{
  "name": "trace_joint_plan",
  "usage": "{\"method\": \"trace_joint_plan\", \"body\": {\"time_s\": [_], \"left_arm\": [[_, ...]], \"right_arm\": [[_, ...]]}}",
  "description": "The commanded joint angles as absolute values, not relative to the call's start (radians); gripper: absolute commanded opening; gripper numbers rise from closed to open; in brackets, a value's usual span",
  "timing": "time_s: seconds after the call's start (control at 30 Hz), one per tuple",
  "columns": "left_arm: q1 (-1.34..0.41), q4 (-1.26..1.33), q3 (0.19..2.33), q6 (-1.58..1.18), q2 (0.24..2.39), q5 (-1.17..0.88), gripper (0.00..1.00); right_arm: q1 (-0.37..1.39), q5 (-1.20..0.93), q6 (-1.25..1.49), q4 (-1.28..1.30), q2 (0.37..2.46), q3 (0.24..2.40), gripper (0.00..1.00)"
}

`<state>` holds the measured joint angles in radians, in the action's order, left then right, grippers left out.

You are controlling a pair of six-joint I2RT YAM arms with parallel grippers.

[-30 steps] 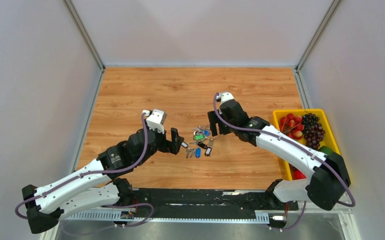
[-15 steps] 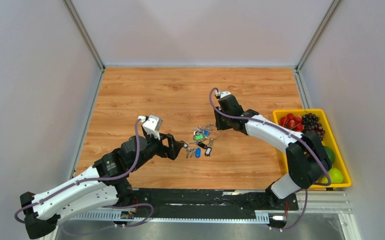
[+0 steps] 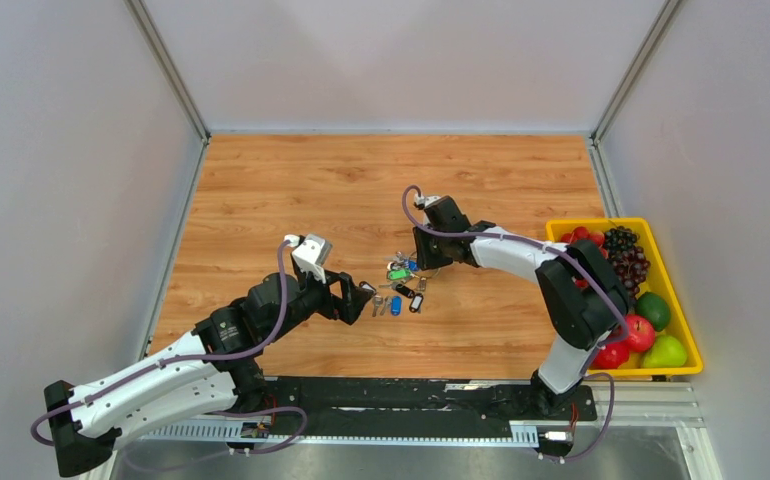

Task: Put the keys on the keyring

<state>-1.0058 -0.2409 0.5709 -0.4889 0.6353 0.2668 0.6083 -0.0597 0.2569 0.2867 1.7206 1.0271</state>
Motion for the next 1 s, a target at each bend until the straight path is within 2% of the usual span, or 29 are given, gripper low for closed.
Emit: {"method": "trace_joint_plan", "body": {"time_s": [0.0,0.97], "left_arm": [[-1.006,-0.196,0.568,-0.478,0.632,0.249,1.00],[-1.007,-0.203,0.577,-0.472,0.655,0.249,1.00]], "right_arm": [[0.615,-0.090,0.269,0.228,1.755,1.051,0.32],[0.612,-0.018,0.258,0.228,1.800,1.098,0.35]]}}
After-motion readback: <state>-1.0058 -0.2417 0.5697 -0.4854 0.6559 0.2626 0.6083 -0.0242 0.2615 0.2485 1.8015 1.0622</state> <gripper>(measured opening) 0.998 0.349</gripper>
